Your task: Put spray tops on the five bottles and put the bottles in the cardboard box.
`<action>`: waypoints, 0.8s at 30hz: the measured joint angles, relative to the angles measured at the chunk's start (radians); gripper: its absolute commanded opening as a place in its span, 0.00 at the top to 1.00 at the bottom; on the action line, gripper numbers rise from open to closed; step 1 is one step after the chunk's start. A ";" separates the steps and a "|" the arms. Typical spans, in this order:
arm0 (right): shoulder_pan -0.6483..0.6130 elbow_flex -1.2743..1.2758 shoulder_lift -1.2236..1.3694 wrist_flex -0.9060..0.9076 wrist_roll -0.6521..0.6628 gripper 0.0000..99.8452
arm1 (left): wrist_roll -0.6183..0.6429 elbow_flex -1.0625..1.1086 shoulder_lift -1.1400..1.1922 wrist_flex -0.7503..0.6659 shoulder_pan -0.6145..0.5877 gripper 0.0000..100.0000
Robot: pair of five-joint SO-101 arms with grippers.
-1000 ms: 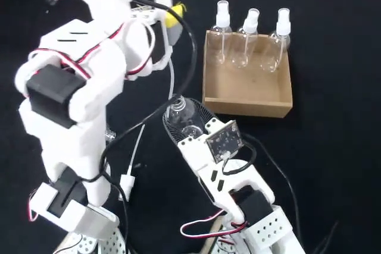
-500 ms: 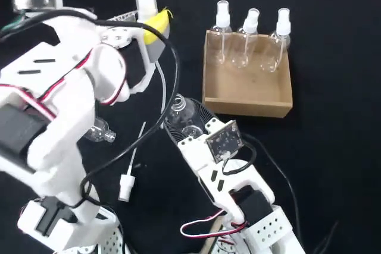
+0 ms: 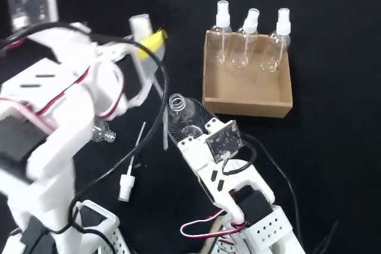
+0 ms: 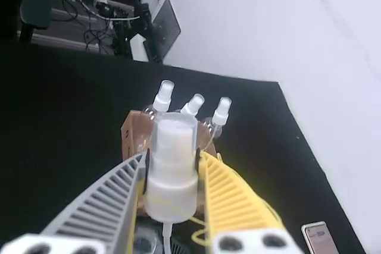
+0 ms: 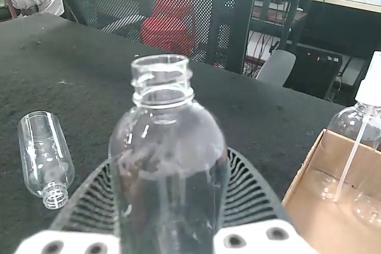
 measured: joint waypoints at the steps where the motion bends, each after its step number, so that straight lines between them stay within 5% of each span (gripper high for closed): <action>1: 0.000 0.000 0.000 0.000 0.000 0.99 | 0.002 0.063 -0.012 -0.061 0.000 0.97; 9: 0.000 0.000 0.000 0.000 0.000 0.99 | -0.002 0.494 -0.126 -0.539 0.003 0.97; 16: 0.000 0.000 0.000 0.000 0.000 0.99 | -0.140 0.718 -0.245 -0.741 -0.009 0.97; 24: 0.000 0.000 0.000 0.000 0.000 0.99 | -0.180 0.838 -0.364 -0.812 -0.087 0.97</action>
